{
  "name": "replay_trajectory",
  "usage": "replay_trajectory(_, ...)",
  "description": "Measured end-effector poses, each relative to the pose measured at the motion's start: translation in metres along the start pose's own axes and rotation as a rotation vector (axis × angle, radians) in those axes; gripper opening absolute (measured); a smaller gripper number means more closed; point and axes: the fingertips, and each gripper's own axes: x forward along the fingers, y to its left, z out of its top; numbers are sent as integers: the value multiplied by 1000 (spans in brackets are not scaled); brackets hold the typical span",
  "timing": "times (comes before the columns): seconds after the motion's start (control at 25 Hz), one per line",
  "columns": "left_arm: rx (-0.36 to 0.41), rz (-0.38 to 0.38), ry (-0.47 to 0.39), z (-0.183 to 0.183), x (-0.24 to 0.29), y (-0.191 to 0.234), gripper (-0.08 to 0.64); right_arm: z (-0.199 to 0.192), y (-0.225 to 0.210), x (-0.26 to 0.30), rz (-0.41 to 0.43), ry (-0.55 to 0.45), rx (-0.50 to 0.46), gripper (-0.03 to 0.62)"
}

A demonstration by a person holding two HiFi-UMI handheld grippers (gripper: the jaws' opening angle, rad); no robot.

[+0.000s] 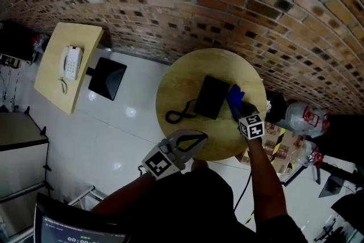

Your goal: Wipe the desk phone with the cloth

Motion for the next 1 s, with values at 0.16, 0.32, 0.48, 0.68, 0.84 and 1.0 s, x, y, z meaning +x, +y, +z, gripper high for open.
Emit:
replay_trajectory(0.16, 7, -32, 11, -4, 15, -7, -8, -48, -40, -11, -69, 69, 80, 91)
replay_trajectory(0.32, 0, -42, 30, -10, 26, -9, -8, -95, -48, -10, -88, 159, 153, 91)
replay_trajectory(0.48, -4, -44, 44, -14, 35, -11, -8, -114, -55, -4, -87, 165, 225, 94)
replay_trajectory(0.68, -5, -48, 57, -17, 45, -15, -8, -113, -64, -2, -85, 174, 194, 149)
replay_trajectory(0.84, -5, -57, 50, -14, 48, -18, -8, -113, -74, -1, -90, 180, 204, 212)
replay_trajectory(1.0, -2, -62, 56, -14, 45, -19, -8, -108, -81, -6, -112, 167, 222, 238)
